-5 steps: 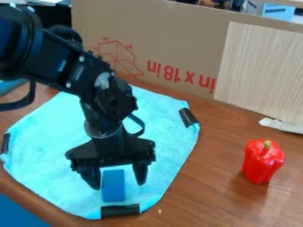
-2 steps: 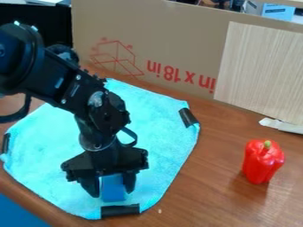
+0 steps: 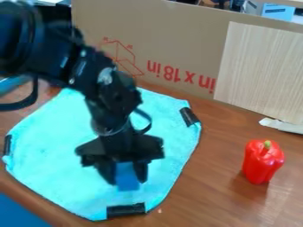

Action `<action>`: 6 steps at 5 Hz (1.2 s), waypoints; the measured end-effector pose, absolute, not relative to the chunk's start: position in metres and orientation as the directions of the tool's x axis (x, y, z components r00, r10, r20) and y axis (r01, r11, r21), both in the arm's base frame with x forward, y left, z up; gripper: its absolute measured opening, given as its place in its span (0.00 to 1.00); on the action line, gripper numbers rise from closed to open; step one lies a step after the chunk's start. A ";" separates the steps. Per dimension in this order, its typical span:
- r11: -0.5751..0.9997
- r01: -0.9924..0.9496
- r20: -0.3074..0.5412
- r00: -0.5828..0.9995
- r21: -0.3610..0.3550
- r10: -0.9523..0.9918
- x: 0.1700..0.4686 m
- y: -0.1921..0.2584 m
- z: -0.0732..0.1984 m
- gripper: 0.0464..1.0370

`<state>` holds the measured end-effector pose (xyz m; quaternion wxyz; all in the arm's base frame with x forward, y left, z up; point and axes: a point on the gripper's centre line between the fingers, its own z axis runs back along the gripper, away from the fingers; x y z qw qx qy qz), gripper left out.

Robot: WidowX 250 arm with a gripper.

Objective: Put the blue figure on the top edge of the cloth

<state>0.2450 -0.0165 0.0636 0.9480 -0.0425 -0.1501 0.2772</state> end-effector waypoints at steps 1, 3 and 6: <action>0.867 -0.463 0.287 0.818 -0.185 0.499 0.260 -0.034 0.081 0.54; 0.926 -0.334 0.274 0.887 -0.174 0.371 0.278 -0.094 0.075 0.54; 0.962 -0.229 0.277 0.924 -0.151 0.264 0.275 -0.143 0.031 0.59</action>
